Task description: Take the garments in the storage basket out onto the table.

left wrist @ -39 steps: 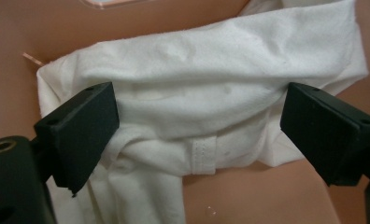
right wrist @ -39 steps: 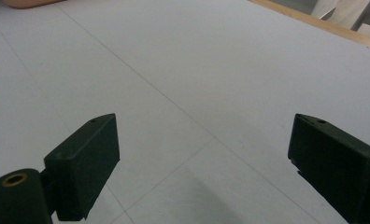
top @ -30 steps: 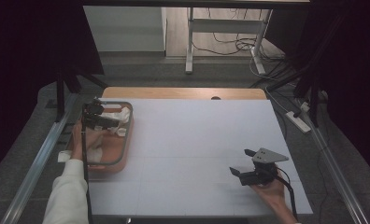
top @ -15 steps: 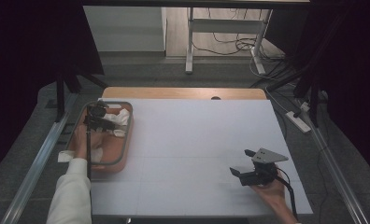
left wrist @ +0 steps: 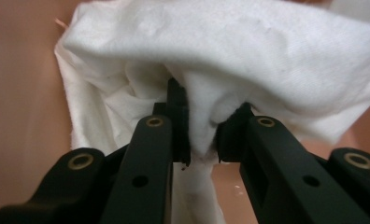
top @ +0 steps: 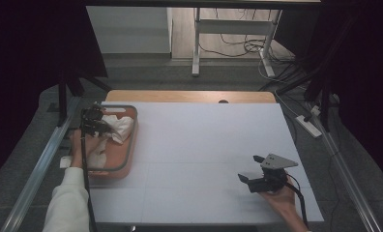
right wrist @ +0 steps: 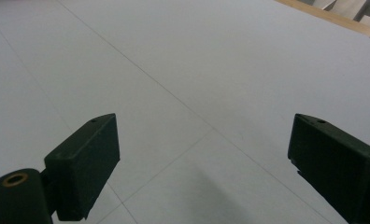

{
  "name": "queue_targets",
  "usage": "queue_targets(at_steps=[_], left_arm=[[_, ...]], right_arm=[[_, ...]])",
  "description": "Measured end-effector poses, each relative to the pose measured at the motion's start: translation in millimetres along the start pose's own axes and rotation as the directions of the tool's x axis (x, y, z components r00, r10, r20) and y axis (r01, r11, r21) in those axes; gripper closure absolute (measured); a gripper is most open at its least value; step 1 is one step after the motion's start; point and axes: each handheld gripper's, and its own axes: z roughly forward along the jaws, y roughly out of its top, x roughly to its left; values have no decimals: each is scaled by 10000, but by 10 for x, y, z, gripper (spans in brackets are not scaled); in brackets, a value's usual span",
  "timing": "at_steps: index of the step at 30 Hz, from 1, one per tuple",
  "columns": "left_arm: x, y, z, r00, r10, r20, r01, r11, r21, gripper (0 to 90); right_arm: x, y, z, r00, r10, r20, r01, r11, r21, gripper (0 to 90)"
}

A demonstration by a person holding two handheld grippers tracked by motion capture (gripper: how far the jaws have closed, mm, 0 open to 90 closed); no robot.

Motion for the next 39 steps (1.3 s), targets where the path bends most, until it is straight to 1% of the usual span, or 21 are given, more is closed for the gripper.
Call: queue_targets(at_steps=[2,3,4,5,7,8,9,10,11,15,16,18,19,21,24,29,30,32,34,38,39], left_arm=[[2,-13,-27,10000,23,40,-22,9999,-122,778],[9,-41,-71,9995,-48,297,61,9991,-425,778],[19,-55,-92,9984,-132,549,164,9981,-589,778],[20,-69,-113,9974,-204,684,257,9967,-767,778],[36,-97,-156,9965,-256,793,337,9941,-1030,779],[36,-97,-156,9965,-256,793,337,9941,-1030,778],[64,-135,-190,9945,-368,984,493,9905,-1284,778],[64,-135,-190,9945,-368,984,493,9905,-1284,779],[99,-165,-205,9917,-525,1171,693,9872,-1438,778],[134,-187,-249,9887,-711,1323,929,9817,-1665,778],[137,-195,-289,9881,-691,1377,941,9783,-1845,778],[134,-197,-311,9881,-677,1378,939,9766,-1936,779],[127,-200,-352,9886,-622,1371,904,9734,-2103,779],[118,-199,-384,9885,-586,1393,889,9708,-2226,779],[110,-198,-404,9888,-548,1389,861,9692,-2308,779],[127,-213,-449,9848,-619,1623,1024,9616,-2546,779],[127,-213,-449,9848,-619,1623,1024,9616,-2546,779],[135,-226,-479,9831,-683,1701,1132,9560,-2706,779],[137,-230,-491,9827,-690,1720,1150,9549,-2737,779],[144,-243,-557,9802,-676,1864,1221,9464,-2990,779],[144,-243,-557,9802,-676,1864,1221,9464,-2990,778]], right_arm=[[1,-1,0,10000,15,6,-15,10000,-36,94],[2,-1,0,10000,17,11,-17,10000,-35,94],[4,-1,0,10000,22,12,-22,10000,-24,94],[4,-1,1,10000,17,18,-17,10000,-21,94],[6,0,1,10000,3,24,-3,10000,10,94],[6,0,1,10000,-4,11,4,10000,12,94],[6,0,0,10000,-28,9,28,10000,43,94],[9,0,0,10000,-25,19,25,10000,39,94],[9,0,-1,10000,-34,28,34,10000,45,94],[1,3,-5,10000,-38,17,38,10000,21,94],[-1,3,-5,10000,-15,-25,15,10000,-4,94],[1,4,-8,10000,13,-22,-13,10000,-38,94],[2,5,-8,10000,-12,-20,12,10000,-39,94],[3,4,-10,10000,-22,-16,22,10000,-22,94],[2,5,-15,10000,-23,-11,23,10000,-54,94],[-1,6,-18,10000,22,-30,-22,9999,-118,94],[-1,6,-18,10000,22,-30,-22,9999,-118,94],[3,9,-26,10000,-31,6,31,9999,-116,94],[0,9,-28,10000,-31,-7,31,9999,-154,94],[-7,9,-22,10000,-2,-12,2,9998,-176,94],[-7,9,-22,10000,-2,-12,2,9998,-176,94]])
